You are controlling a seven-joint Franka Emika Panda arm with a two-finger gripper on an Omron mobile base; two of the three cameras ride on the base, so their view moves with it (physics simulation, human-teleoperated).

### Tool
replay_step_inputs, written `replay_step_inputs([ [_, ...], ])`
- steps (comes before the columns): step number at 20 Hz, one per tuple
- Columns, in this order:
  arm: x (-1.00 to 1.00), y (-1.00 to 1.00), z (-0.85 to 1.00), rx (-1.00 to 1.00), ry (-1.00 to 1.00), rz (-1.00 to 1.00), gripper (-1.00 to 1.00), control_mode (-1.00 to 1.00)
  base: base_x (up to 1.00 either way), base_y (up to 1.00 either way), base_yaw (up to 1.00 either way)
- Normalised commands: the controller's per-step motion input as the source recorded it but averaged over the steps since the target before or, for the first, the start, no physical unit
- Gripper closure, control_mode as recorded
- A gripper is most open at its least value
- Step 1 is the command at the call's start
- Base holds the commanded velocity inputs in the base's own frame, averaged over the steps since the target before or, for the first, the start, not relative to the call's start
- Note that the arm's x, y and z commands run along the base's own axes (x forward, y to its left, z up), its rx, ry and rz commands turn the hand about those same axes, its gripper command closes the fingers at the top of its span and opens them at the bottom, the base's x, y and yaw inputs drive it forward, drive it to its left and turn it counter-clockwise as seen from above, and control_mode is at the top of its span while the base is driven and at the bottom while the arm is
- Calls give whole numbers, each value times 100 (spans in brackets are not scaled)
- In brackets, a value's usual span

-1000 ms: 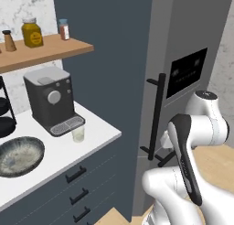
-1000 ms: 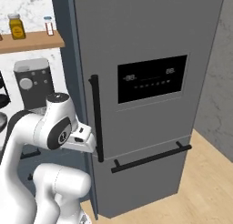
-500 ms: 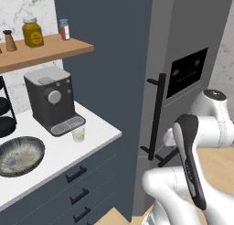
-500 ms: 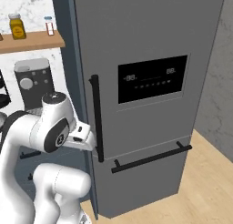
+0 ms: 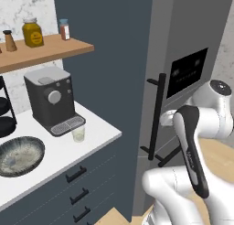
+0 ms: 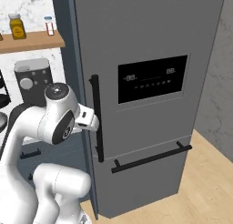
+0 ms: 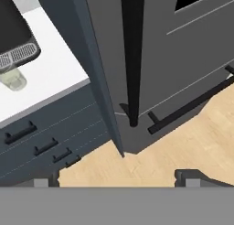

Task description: Grab a lemon wedge from the fridge and one ice cube from the ice bowl, and put them in the glass of lemonade.

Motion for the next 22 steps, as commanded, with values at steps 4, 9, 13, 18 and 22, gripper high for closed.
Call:
replay_step_inputs([
  [4, 100, -9, -6, 1, -1, 2, -100, -100, 0, 0, 0],
  [9, 92, -32, -26, 1, -2, 6, -100, -100, 0, 0, 0],
  [13, 71, -16, -37, 1, -5, 3, -100, -100, 0, 0, 0],
  [18, 68, 0, -40, 3, -11, 4, -100, -100, 0, 0, 0],
  [22, 59, 0, -8, 1, -1, 5, -100, -100, 0, 0, 0],
])
